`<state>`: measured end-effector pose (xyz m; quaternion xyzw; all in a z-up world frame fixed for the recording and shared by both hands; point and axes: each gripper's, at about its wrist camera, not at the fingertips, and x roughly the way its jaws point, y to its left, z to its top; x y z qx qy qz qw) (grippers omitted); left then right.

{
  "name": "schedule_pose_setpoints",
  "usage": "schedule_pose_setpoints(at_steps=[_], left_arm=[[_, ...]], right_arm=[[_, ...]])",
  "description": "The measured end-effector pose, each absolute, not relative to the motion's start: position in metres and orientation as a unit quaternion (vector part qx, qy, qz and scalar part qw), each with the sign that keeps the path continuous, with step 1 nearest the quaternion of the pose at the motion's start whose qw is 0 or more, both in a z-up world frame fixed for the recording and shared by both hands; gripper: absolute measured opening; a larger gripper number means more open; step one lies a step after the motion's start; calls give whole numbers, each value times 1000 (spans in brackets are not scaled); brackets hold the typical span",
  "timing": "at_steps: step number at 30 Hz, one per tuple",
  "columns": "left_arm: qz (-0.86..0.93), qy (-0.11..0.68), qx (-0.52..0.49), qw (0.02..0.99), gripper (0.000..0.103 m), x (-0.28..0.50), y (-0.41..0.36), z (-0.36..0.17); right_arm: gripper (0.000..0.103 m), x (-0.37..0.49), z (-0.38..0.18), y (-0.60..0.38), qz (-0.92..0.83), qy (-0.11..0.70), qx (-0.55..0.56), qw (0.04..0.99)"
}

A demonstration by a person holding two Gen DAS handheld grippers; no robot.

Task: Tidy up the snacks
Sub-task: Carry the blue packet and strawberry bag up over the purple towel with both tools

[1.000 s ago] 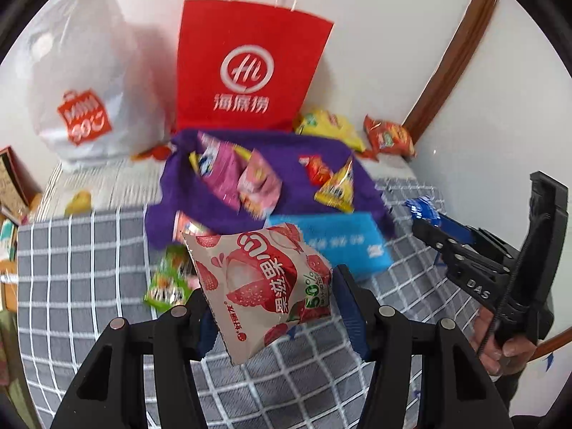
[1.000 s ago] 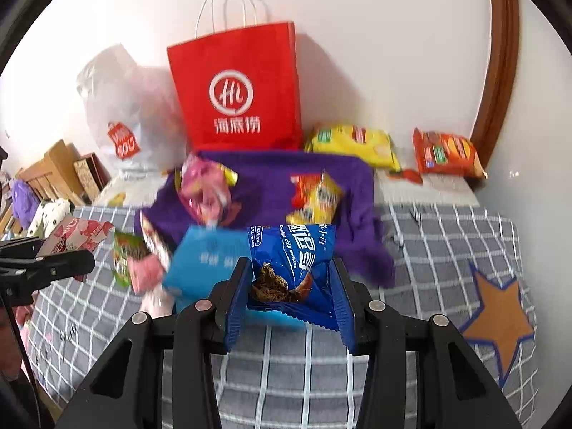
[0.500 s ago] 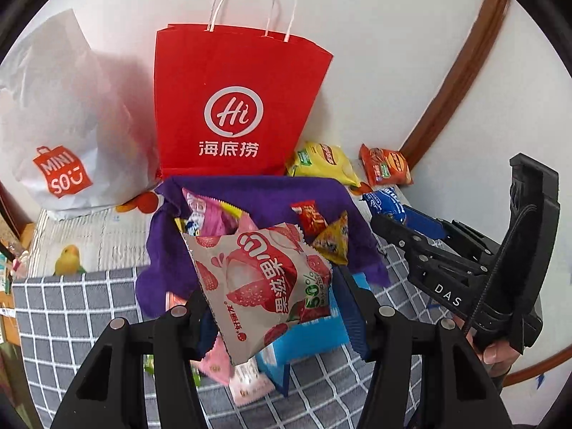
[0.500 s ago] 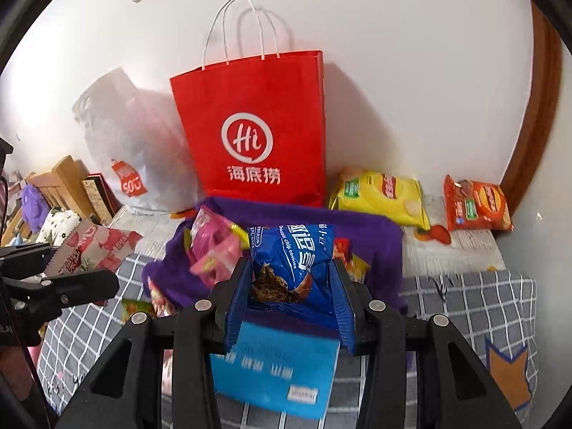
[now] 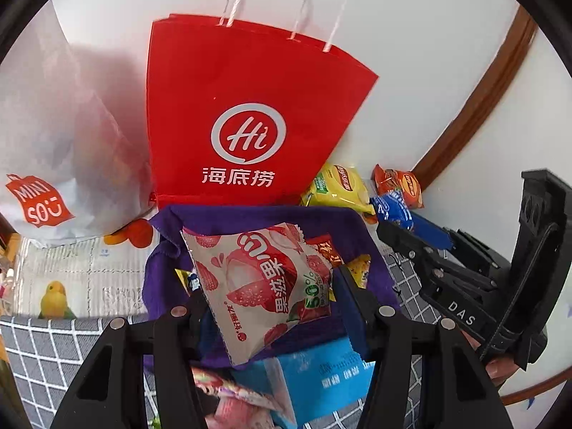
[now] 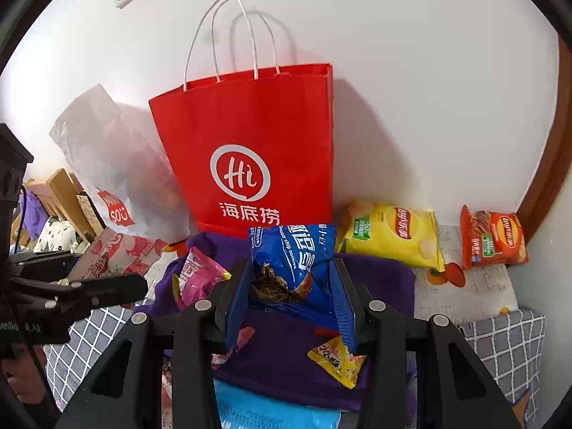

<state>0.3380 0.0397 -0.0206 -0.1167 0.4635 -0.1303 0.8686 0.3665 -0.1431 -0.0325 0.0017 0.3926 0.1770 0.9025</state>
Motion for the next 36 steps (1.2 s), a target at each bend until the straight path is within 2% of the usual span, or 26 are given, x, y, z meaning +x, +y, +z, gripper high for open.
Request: schedule_pose_setpoints(at_steps=[15, 36], left_arm=[[-112, 481, -134, 859, 55, 365, 68, -58], [-117, 488, -131, 855, 55, 369, 65, -65]], right_arm=[[44, 394, -79, -159, 162, 431, -2, 887], [44, 400, -85, -160, 172, 448, 10, 877]])
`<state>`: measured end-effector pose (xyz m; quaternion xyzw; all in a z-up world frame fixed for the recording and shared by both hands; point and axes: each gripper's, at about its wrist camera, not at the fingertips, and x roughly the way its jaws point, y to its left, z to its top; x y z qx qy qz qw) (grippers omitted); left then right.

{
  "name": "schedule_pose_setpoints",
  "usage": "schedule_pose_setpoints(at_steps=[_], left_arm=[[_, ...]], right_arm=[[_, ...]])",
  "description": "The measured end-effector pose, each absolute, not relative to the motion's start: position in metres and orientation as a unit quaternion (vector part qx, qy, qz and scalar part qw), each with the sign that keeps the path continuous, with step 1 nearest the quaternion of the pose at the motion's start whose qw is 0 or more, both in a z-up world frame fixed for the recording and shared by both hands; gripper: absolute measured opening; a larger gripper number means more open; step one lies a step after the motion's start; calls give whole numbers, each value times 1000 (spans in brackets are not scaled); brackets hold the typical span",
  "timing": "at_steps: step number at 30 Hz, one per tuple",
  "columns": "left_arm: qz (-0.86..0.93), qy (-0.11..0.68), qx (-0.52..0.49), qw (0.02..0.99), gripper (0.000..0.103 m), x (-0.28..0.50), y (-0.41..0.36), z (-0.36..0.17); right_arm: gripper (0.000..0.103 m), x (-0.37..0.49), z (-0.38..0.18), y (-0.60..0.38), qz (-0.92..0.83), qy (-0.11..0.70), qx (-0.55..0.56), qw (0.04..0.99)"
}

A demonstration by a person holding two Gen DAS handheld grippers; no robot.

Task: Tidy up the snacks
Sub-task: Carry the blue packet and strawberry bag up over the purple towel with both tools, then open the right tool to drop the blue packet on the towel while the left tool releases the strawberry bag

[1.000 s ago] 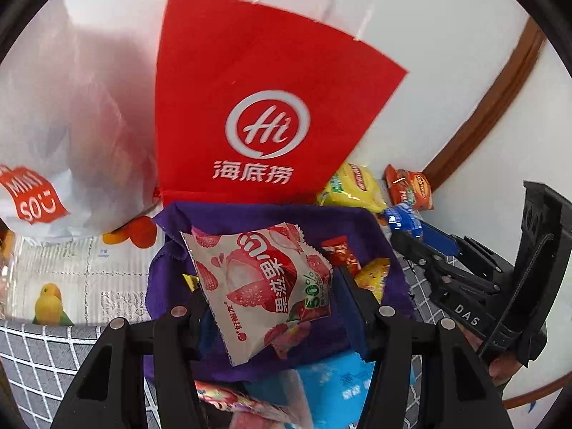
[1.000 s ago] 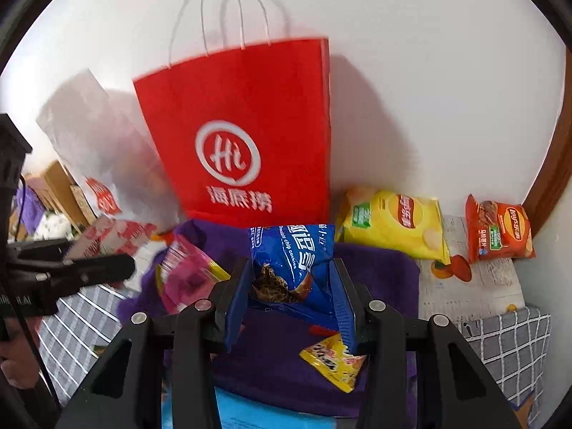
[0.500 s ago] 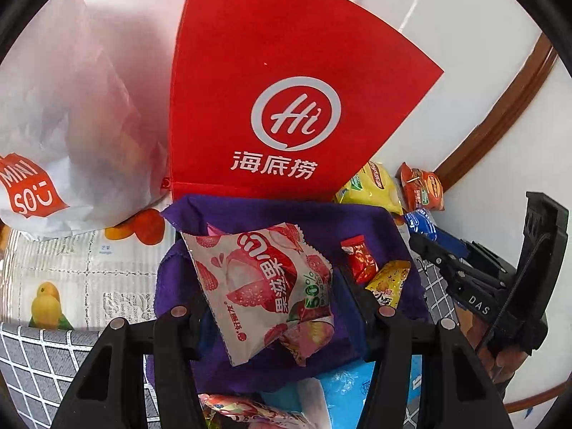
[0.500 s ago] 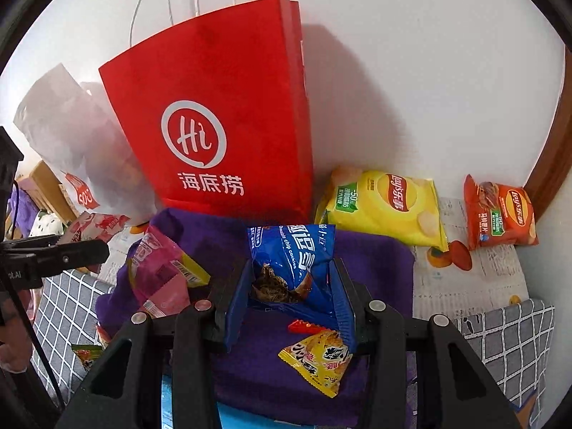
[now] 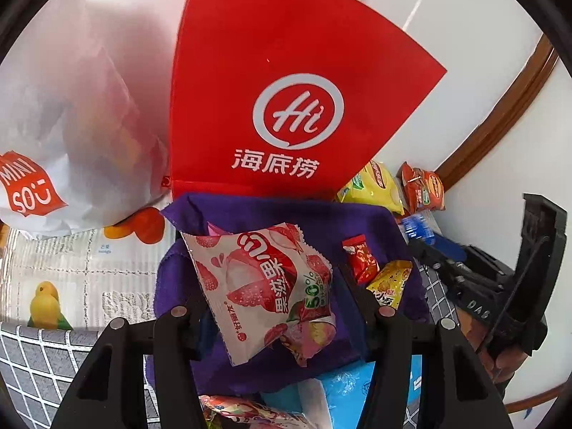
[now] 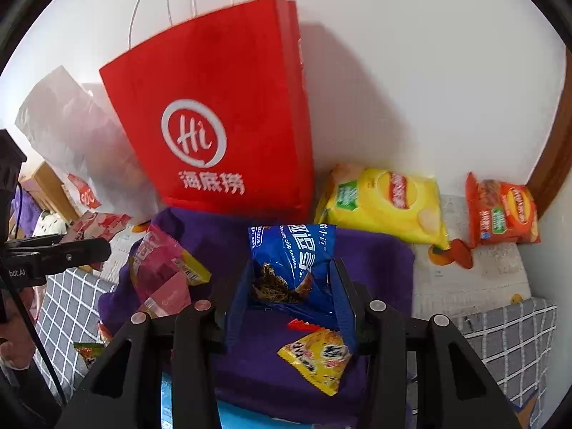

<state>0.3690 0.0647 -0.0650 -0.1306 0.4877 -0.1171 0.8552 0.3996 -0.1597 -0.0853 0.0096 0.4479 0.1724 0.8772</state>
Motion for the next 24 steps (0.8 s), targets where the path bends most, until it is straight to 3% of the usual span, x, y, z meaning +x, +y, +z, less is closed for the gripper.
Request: schedule_pose_setpoints(at_steps=[24], left_arm=[[-114, 532, -96, 833, 55, 381, 40, -92]], right_arm=[[45, 413, -139, -142, 134, 520, -49, 842]])
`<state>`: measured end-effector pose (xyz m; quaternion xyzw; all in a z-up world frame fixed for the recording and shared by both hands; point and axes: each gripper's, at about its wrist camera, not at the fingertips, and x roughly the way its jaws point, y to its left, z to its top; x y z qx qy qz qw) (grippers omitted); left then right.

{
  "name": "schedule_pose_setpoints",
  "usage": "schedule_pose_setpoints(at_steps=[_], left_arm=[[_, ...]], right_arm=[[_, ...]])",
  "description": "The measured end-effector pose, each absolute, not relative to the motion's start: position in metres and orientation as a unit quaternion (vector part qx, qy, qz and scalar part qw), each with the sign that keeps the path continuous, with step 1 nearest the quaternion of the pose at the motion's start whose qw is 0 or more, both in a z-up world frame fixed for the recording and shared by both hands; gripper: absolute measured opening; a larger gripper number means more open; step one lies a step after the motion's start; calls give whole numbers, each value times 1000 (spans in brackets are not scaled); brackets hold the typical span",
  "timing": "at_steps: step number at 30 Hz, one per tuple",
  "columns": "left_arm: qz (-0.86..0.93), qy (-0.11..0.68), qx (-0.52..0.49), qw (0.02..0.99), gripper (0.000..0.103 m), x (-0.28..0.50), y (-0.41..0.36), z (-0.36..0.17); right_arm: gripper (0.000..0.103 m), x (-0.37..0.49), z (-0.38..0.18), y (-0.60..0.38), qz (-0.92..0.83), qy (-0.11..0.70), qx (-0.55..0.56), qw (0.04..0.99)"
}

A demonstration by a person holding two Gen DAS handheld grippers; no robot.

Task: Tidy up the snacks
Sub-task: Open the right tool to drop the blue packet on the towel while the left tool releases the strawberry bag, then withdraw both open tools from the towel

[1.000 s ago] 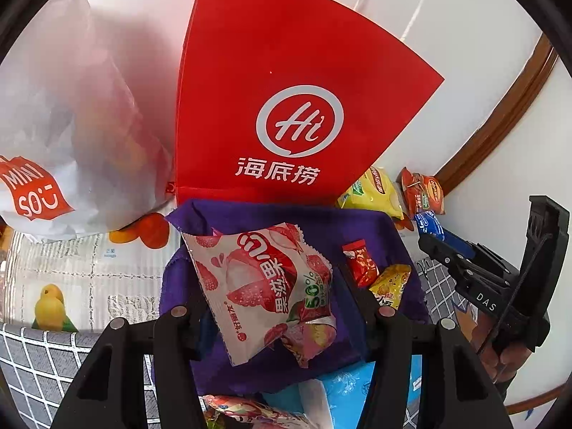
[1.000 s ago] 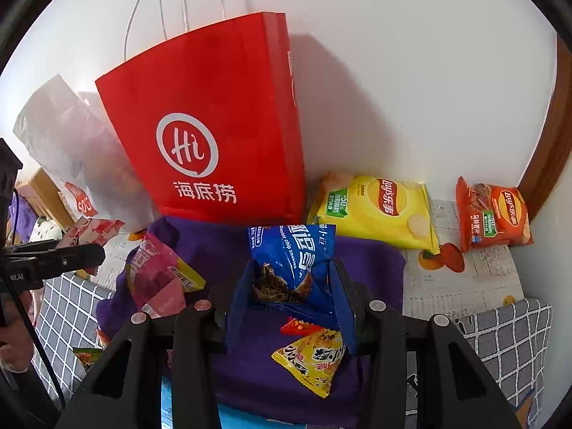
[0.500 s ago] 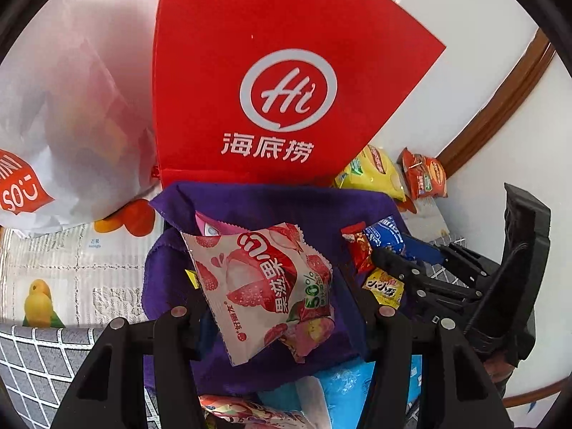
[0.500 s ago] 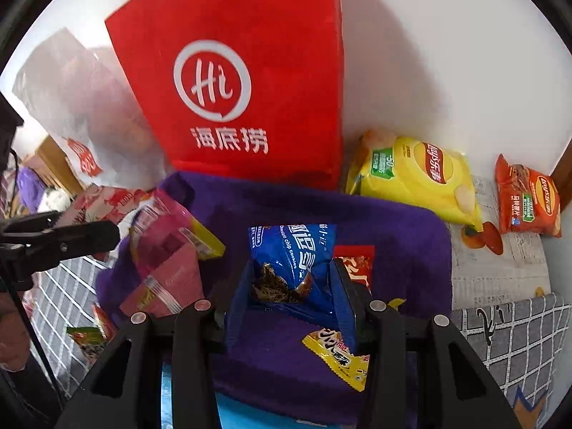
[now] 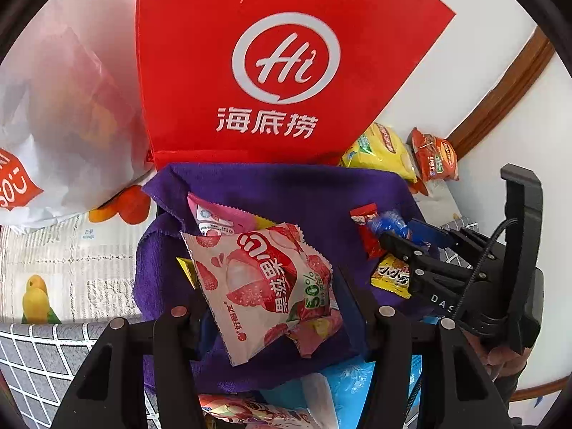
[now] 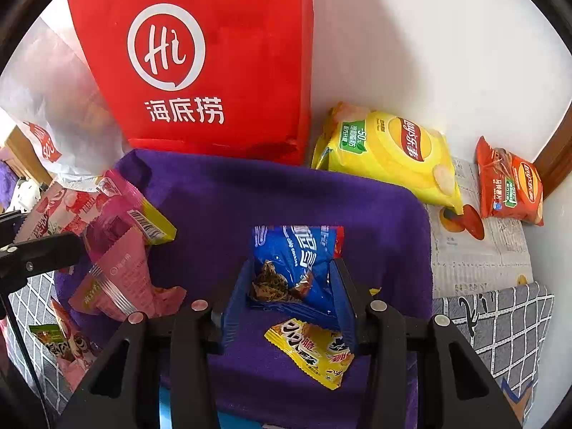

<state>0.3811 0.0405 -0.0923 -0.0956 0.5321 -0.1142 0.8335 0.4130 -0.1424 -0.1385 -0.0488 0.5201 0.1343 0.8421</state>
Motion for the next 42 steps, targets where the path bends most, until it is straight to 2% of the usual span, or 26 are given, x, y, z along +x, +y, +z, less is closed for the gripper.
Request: schedule_pose_setpoints(at_steps=[16, 21, 29, 31, 33, 35, 42], left_arm=[[-120, 543, -92, 826, 56, 383, 36, -101], [-125, 546, -91, 823, 56, 383, 32, -104], [-129, 547, -88, 822, 57, 384, 30, -103], [-128, 547, -85, 823, 59, 384, 28, -102], [-126, 541, -82, 828, 71, 383, 29, -99], [-123, 531, -80, 835, 76, 381, 29, -94], [-122, 511, -90, 846, 79, 377, 36, -79]], right_arm=[[45, 410, -127, -147, 139, 511, -31, 848], [51, 407, -115, -152, 146, 497, -17, 855], [54, 406, -105, -157, 149, 486, -6, 861], [54, 405, -104, -157, 150, 485, -6, 862], [54, 405, -102, -157, 149, 482, -6, 863], [55, 405, -100, -158, 148, 480, -3, 865], [57, 404, -95, -162, 147, 478, 11, 866]])
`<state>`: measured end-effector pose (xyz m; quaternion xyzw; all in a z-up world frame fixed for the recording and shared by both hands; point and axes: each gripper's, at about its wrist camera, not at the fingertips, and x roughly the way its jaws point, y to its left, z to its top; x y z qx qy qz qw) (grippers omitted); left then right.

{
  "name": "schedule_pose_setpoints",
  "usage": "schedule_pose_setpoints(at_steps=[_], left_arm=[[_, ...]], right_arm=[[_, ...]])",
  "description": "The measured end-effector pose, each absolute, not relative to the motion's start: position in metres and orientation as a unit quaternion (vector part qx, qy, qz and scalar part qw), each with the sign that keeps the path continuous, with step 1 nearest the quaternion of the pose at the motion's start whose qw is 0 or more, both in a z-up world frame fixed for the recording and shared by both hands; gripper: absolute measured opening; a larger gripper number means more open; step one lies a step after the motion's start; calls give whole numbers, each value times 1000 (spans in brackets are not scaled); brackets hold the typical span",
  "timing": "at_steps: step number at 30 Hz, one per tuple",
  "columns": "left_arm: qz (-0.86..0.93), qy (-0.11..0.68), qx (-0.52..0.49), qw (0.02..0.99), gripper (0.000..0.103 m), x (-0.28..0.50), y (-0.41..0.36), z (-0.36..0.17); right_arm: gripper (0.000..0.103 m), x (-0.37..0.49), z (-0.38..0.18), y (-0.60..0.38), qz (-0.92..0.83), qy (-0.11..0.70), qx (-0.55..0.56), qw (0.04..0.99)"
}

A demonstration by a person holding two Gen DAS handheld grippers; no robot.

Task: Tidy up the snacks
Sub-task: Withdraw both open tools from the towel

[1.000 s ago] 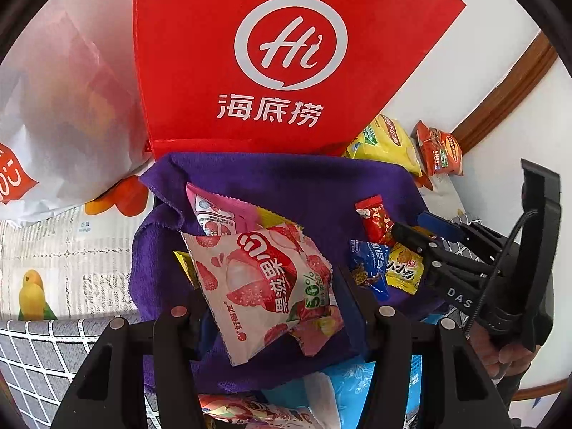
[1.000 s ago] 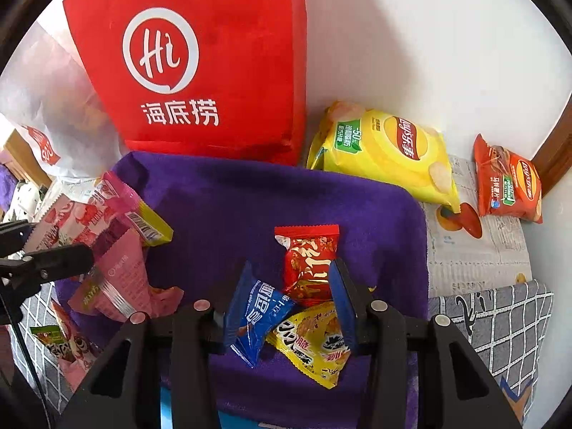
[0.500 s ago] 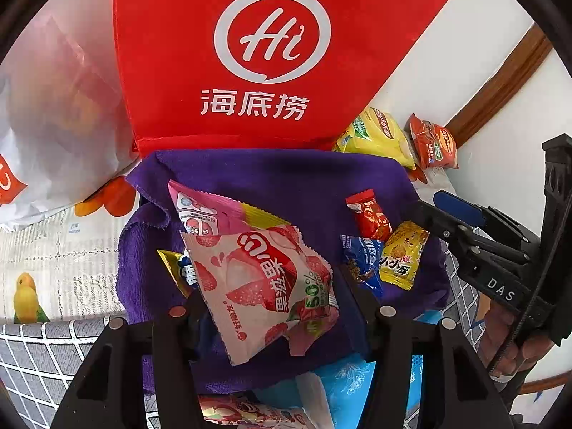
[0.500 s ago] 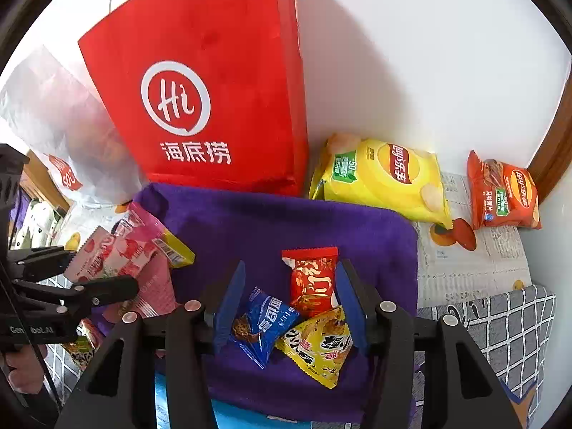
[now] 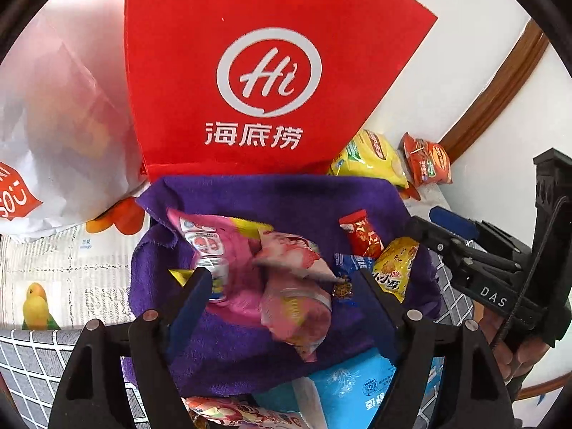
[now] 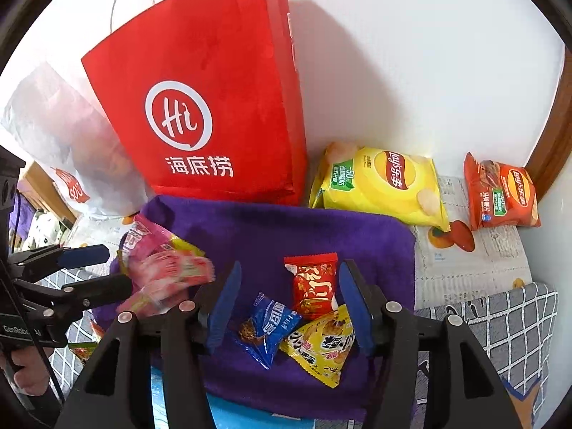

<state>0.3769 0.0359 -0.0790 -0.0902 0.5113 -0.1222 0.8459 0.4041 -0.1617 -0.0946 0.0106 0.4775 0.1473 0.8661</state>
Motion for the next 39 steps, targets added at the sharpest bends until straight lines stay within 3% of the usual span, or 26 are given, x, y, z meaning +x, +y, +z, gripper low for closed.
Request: schedule_pose_setpoints(at_steps=[8, 10, 11, 23, 31, 39], left_arm=[[-119, 497, -91, 855, 79, 368, 38, -63], [-118, 488, -86, 861, 79, 363, 36, -56], [-117, 486, -84, 862, 79, 361, 36, -54], [-108, 485, -63, 865, 79, 339, 22, -28], [-150, 438, -61, 884, 79, 309, 8, 1], [-144, 428, -64, 890, 79, 265, 17, 20]], right_arm=[[64, 396, -75, -159, 146, 467, 20, 872], [82, 392, -70, -157, 140, 467, 15, 873], [84, 390, -67, -157, 135, 467, 14, 874], [84, 340, -40, -173, 84, 452, 10, 888], [84, 301, -38, -193, 47, 455, -2, 889], [84, 266, -28, -210, 60, 434, 44, 898]])
